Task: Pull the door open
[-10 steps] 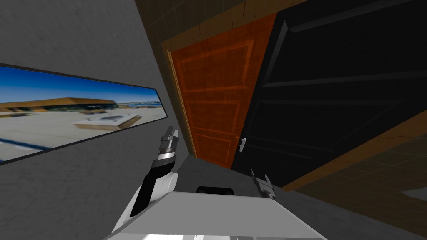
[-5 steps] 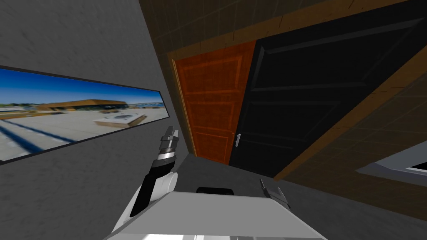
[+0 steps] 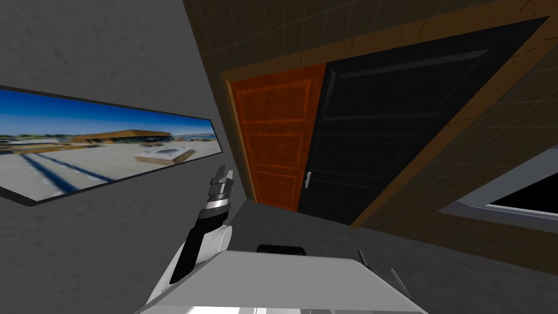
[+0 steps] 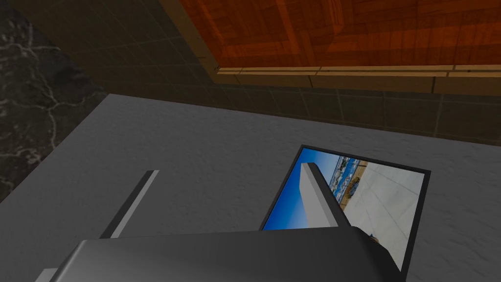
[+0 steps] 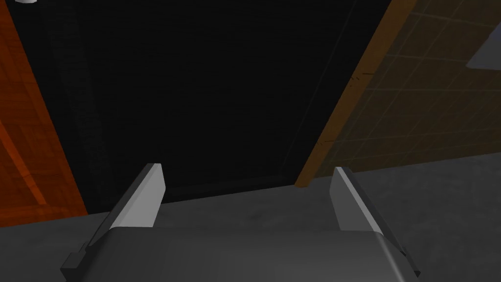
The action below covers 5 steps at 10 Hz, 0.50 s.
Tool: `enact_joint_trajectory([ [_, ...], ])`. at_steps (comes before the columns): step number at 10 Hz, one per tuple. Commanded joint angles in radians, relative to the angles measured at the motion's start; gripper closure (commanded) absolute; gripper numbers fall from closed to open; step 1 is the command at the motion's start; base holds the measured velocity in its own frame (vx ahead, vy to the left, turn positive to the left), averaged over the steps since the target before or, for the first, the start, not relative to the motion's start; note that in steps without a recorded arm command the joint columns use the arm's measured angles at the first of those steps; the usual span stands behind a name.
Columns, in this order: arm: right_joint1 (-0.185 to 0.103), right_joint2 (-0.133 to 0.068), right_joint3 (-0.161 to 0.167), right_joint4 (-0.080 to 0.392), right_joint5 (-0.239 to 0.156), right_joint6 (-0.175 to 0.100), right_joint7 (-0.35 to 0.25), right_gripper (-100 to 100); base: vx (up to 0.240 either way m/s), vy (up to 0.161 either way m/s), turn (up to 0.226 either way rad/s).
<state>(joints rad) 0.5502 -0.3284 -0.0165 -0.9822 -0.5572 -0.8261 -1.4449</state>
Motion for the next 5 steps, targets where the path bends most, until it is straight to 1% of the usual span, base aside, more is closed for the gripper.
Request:
enact_joint_trajectory([
  [1, -0.008, -0.002, 0.002, 0.033, 0.002, -0.020, -0.010, -100, -0.007, -0.005, 0.004],
  [2, -0.005, -0.010, -0.011, 0.048, -0.006, -0.021, -0.015, -100, 0.032, -0.005, 0.039],
  [3, -0.014, -0.012, -0.016, 0.054, -0.009, -0.021, -0.018, -100, 0.107, -0.010, 0.085],
  [5, -0.031, -0.011, -0.014, 0.054, -0.009, -0.022, -0.021, -100, 0.176, -0.017, 0.089],
])
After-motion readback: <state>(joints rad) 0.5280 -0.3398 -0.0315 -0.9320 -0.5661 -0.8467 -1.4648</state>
